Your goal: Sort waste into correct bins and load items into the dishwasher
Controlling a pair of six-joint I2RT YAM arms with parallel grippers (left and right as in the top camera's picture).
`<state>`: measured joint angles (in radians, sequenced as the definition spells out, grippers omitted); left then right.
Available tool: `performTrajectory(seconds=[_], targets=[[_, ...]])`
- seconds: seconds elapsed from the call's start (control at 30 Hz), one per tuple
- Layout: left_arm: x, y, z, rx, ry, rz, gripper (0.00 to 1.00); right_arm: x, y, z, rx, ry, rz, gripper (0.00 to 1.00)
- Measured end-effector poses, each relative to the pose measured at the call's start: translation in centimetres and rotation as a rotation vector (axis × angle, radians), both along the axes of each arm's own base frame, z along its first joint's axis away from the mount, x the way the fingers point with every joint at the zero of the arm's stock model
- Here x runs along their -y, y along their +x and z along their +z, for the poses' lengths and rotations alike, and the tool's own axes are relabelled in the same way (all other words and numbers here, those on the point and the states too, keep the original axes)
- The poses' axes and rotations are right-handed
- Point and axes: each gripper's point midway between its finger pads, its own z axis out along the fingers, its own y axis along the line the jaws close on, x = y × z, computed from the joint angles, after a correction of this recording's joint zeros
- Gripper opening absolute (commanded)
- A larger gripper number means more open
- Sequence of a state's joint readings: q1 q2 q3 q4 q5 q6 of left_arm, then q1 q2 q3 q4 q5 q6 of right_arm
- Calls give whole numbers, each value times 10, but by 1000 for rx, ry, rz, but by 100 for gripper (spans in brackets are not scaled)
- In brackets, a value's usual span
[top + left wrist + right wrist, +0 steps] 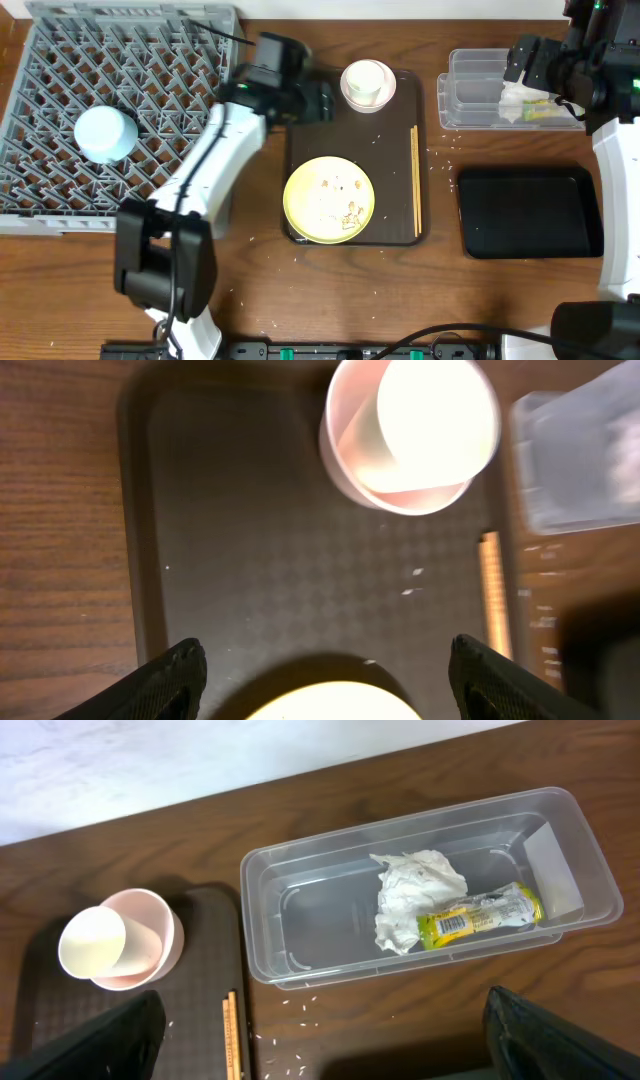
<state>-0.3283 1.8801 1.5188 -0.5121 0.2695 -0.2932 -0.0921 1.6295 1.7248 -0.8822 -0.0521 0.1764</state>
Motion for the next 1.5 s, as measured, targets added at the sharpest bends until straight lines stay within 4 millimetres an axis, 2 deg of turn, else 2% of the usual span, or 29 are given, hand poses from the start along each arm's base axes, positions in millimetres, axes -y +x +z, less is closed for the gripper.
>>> performTrajectory(seconds=[0.17, 0.3, 0.4, 0.57, 0.63, 0.73, 0.77, 0.8, 0.9, 1.03, 1.13, 1.23, 1.4, 1.5], targets=[[0, 1, -9, 34, 124, 34, 79, 0, 0, 0, 0, 0, 0, 99], [-27, 10, -10, 58, 228, 119, 78, 0, 0, 0, 0, 0, 0, 99], [-65, 15, -13, 46, 301, 206, 79, 0, 0, 0, 0, 0, 0, 99], [-150, 14, -14, -22, 370, 381, 79, 0, 0, 0, 0, 0, 1, 99], [-186, 8, -9, -48, 380, 465, 84, 0, 3, 3, 17, 0, 1, 99], [-230, -2, 0, -73, 371, 577, 85, 0, 9, 9, 53, -1, 3, 99], [-235, -3, 2, -76, 368, 590, 86, 0, 9, 10, 54, -2, 3, 99], [-253, -9, 6, -87, 363, 635, 86, 0, 9, 9, 53, -2, 2, 99], [-273, -22, 5, -129, 366, 682, 88, 0, 9, 9, 53, -2, 2, 99], [-291, -30, 3, -155, 363, 723, 91, -3, 9, 10, 54, 25, 3, 99], [-295, -30, 3, -154, 362, 734, 92, -18, 11, 13, 69, 125, 27, 99], [-294, -30, 3, -153, 359, 731, 92, -38, 16, 23, 105, 248, 83, 93], [-293, -29, 3, -153, 354, 729, 92, -72, 25, 47, 190, 359, 197, 99], [-293, -29, 3, -154, 351, 728, 92, -114, 30, 41, 185, 343, 301, 99]])
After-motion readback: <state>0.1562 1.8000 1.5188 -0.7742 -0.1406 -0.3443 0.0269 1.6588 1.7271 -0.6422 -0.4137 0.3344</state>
